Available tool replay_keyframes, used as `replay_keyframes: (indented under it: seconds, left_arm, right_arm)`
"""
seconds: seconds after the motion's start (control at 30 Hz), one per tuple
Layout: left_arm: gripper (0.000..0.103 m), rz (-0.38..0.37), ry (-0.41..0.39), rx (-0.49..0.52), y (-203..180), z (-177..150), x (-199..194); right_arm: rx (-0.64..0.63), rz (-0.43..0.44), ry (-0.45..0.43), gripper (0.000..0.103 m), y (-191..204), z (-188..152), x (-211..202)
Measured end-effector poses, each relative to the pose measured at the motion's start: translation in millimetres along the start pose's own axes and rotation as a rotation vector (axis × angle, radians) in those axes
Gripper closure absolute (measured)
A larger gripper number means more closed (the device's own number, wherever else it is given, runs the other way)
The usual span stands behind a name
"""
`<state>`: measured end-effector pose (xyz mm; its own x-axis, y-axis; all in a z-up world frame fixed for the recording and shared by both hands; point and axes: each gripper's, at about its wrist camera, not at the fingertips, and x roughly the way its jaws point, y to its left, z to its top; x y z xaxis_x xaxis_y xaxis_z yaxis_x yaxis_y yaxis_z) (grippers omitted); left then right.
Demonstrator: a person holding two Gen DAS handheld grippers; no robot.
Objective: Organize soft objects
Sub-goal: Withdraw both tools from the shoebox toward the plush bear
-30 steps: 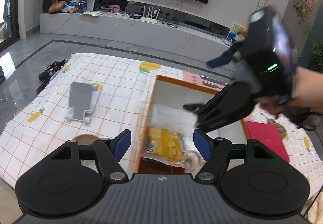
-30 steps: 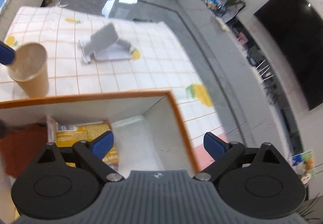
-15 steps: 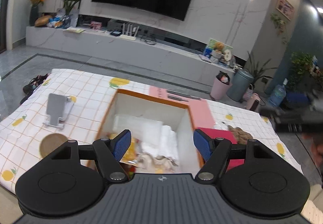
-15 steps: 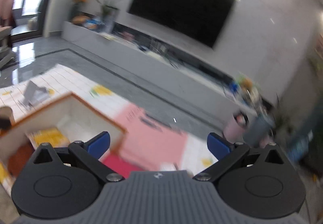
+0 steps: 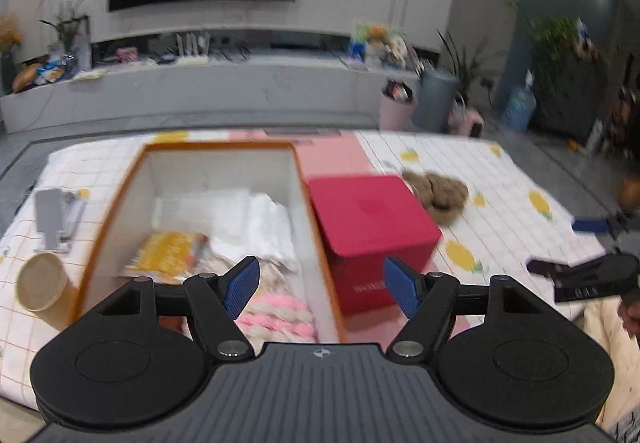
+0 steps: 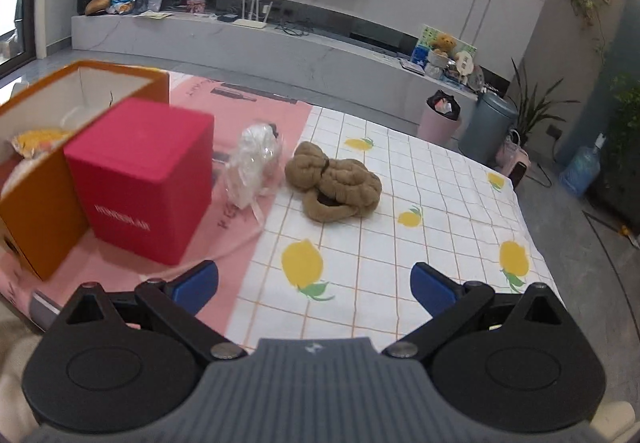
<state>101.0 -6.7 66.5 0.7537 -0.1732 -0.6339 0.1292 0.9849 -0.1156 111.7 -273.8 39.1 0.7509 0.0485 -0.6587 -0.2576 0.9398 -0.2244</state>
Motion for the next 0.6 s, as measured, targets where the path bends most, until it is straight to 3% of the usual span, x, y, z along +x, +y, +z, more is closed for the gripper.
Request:
replay_keyframes:
  seconds: [0.2, 0.4, 0.6]
  left_arm:
    - [0.020, -0.030, 0.074, 0.059, -38, 1, 35]
    - [0.020, -0.018, -0.004, 0.211, -88, 19, 48]
    - [0.020, 0.005, 0.024, 0.242, -122, 38, 85]
  right_arm:
    - [-0.009, 0.005, -0.044, 0.003, -15, -12, 34]
    - [-0.072, 0.018, -0.072, 0.003, -15, -14, 80]
    - [-0.118, 0.004, -0.103, 0.003, -12, -8, 114]
